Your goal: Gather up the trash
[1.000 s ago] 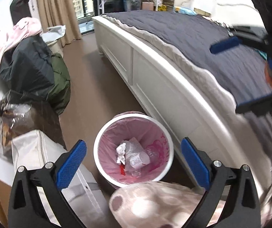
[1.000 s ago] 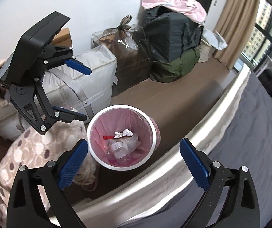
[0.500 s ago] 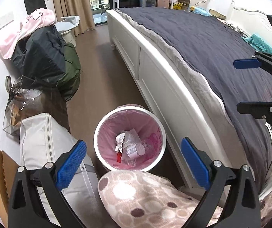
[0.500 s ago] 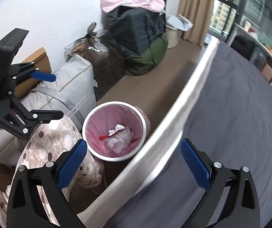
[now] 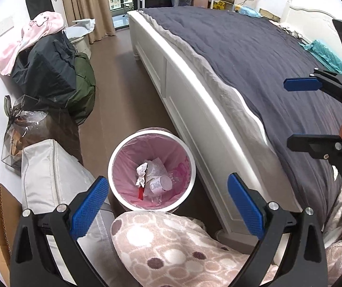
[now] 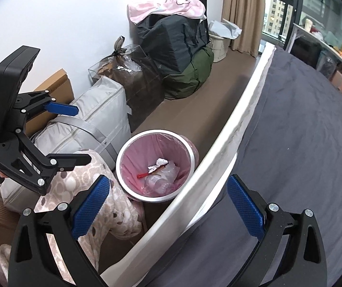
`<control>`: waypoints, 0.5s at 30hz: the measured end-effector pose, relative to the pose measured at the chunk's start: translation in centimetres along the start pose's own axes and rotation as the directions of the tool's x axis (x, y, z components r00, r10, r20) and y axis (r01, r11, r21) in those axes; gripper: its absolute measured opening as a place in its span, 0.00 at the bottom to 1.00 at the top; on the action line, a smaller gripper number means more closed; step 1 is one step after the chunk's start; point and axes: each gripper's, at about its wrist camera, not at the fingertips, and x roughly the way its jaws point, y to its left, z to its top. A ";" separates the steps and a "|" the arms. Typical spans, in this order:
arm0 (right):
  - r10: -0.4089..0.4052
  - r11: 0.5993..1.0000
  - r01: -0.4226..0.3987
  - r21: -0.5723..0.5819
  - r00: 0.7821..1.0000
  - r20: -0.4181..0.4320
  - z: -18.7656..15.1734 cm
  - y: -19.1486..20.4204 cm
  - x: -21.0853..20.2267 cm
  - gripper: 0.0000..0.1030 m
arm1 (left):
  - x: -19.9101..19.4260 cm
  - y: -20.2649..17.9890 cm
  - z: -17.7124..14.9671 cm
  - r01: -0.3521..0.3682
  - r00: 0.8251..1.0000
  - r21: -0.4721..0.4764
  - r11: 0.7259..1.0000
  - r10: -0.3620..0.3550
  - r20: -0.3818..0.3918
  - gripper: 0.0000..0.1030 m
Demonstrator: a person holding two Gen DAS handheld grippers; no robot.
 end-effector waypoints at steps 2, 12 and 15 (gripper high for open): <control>0.003 1.000 -0.003 0.001 1.000 -0.002 -0.1 0.0 0.1 0.93 | -0.1 -0.2 0.0 0.007 1.000 0.003 1.000 -0.007 -0.005 0.95; 0.015 1.000 -0.015 0.002 1.000 -0.005 -0.4 0.4 0.1 0.93 | 0.2 -1.5 -0.3 -0.040 0.999 0.077 0.996 0.041 -0.010 0.95; 0.015 1.000 -0.015 0.007 1.000 -0.011 -0.4 0.3 0.2 0.93 | 0.1 -1.6 -0.4 -0.034 0.999 0.081 0.996 0.033 0.007 0.95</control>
